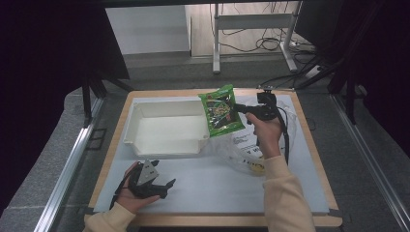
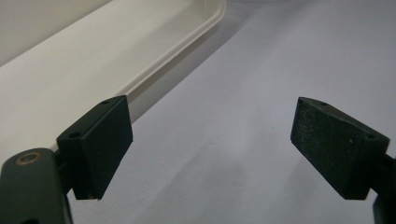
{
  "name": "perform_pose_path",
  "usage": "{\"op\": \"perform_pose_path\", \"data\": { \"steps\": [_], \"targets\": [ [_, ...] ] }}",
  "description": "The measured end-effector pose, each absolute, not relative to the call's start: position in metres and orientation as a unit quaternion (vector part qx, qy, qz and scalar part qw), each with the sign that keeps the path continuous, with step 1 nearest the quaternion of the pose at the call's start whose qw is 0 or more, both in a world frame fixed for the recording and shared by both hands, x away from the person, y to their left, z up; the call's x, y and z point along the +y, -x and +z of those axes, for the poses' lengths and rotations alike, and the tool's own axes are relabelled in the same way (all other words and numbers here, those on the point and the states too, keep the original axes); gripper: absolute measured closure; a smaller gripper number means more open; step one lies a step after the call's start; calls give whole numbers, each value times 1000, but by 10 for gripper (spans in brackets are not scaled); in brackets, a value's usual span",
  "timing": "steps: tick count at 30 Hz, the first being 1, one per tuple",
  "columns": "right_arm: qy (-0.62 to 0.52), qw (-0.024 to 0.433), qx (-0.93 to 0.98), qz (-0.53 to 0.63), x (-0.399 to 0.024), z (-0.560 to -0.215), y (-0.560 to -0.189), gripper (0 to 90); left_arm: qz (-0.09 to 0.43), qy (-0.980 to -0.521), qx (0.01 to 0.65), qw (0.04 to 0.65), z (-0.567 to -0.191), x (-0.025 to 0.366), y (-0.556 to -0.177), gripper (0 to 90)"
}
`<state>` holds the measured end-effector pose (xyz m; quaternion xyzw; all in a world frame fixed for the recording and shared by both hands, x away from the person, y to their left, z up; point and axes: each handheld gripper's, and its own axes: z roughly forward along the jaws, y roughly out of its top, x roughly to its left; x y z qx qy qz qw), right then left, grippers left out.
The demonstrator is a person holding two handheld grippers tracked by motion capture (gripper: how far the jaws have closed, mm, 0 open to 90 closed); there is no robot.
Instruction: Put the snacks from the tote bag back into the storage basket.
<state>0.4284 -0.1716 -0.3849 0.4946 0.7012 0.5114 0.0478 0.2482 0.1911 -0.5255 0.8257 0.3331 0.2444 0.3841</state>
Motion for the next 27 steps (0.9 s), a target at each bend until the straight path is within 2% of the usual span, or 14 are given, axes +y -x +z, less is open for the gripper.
{"op": "perform_pose_path", "data": {
  "steps": [27],
  "targets": [
    [-477,37,706,522,-145,-377,-433,899,243,-826,333,384,-525,192,-249,127]
  ]
}}
